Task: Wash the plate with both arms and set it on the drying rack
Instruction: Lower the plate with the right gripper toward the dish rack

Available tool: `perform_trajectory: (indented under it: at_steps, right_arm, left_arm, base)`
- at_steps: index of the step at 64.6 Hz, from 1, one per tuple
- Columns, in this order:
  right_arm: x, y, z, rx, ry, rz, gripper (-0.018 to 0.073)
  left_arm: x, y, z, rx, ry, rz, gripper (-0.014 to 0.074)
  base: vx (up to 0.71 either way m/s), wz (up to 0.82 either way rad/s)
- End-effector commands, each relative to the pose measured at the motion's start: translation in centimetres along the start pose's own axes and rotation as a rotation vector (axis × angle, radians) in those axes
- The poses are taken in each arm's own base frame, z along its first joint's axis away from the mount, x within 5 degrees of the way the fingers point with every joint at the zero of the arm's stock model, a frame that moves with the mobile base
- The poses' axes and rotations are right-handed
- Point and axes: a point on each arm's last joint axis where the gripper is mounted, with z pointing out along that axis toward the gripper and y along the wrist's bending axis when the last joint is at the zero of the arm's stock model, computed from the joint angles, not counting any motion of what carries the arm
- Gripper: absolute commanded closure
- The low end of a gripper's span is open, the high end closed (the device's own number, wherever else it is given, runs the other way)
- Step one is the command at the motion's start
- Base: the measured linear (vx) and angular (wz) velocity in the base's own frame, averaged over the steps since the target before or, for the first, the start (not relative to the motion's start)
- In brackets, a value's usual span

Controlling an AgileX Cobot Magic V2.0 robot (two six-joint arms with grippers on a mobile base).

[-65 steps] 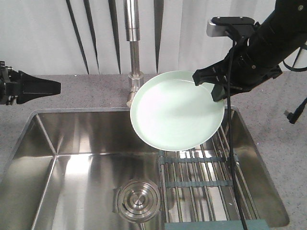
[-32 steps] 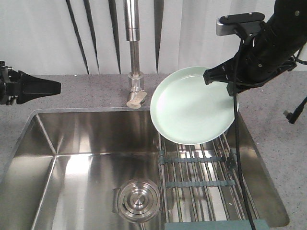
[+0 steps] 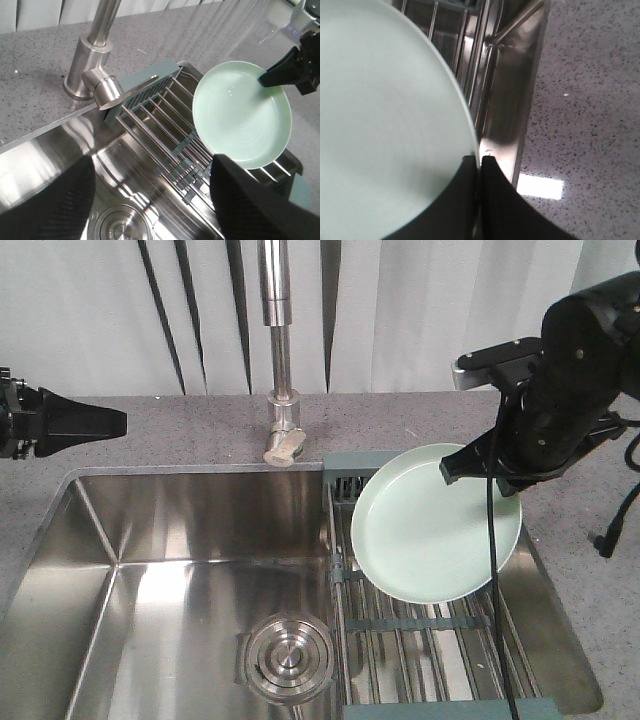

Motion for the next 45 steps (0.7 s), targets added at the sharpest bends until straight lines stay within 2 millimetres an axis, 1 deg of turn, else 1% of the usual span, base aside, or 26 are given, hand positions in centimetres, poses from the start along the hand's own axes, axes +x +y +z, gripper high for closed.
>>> perform_trajectory:
  at_steps: [1,10,16,22,32,38,45]
  right_arm:
    - [-0.7,-0.4,-1.6,0.004,-0.142,0.003,0.0558]
    - [-0.9,-0.4,-1.6,0.006,-0.172,0.004,0.0554]
    - [-1.1,-0.3,-1.1,0.01,-0.167,0.012,0.0551]
    - [-1.3,-0.2,0.2,0.018,-0.133,0.011,0.055]
    - [-1.5,0.4,3.2,0.022,-0.052,0.015,0.054]
    - [-1.7,0.7,4.4,0.02,-0.037,0.014,0.0524]
    - [-1.9,0.8,5.3,0.019,-0.038,0.028,0.0492]
  left_arm:
    - [-1.6,-2.0,-0.9,0.055,-0.08,0.034,0.0125]
    - [-1.6,-2.0,-0.9,0.055,-0.08,0.034,0.0125]
    - [-1.6,-2.0,-0.9,0.055,-0.08,0.034,0.0125]
    - [-1.6,-2.0,-0.9,0.055,-0.08,0.034,0.0125]
    - [-1.6,-2.0,-0.9,0.055,-0.08,0.034,0.0125]
    - [-1.6,-2.0,-0.9,0.055,-0.08,0.034,0.0125]
    - [-1.6,-2.0,-0.9,0.055,-0.08,0.034,0.0125]
  base:
    - [0.0,0.0]
    - [0.0,0.0]
    - [0.0,0.0]
    - [0.0,0.0]
    - [0.0,0.0]
    - [0.0,0.0]
    - [0.0,0.0]
